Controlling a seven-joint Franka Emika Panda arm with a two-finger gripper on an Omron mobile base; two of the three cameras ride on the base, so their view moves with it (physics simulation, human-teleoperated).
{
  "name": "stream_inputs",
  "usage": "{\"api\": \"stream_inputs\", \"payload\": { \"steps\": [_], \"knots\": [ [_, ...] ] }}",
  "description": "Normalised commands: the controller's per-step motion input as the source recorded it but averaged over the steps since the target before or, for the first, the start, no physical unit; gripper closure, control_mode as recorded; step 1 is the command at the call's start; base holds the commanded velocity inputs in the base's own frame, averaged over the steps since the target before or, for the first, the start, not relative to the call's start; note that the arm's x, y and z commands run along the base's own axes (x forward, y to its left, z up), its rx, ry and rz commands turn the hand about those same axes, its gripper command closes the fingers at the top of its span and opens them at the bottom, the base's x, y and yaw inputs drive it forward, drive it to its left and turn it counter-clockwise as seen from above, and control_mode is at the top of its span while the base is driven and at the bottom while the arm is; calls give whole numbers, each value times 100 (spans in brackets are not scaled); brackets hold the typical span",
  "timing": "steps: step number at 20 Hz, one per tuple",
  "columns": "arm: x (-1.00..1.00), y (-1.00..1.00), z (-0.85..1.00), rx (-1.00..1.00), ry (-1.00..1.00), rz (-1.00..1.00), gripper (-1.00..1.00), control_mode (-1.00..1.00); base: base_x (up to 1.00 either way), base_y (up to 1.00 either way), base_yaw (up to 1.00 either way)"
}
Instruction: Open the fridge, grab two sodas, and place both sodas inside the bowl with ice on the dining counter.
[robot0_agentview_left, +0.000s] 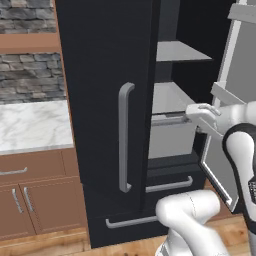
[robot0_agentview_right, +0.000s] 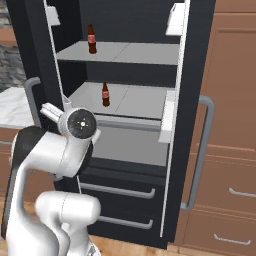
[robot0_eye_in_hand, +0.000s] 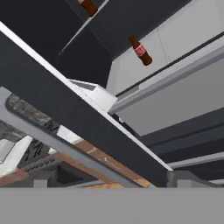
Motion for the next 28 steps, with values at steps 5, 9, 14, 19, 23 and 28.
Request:
{"api": "stream_inputs", "payload": {
  "steps": [5, 9, 14, 19, 23, 28],
  "knots": [
    [73, -19, 32, 26, 8, 0, -100, -100, 0, 0, 0],
    [71, -6, 19, 21, 12, 0, -100, -100, 0, 0, 0],
    [72, 4, 1, 19, 13, 0, -100, -100, 0, 0, 0],
    [71, 29, 0, 19, 13, 0, -100, -100, 0, 0, 0],
    [63, 44, 0, 19, 9, 0, -100, -100, 0, 0, 0],
    [55, 38, 0, 16, 9, 0, -100, -100, 0, 0, 0]
  ]
}}
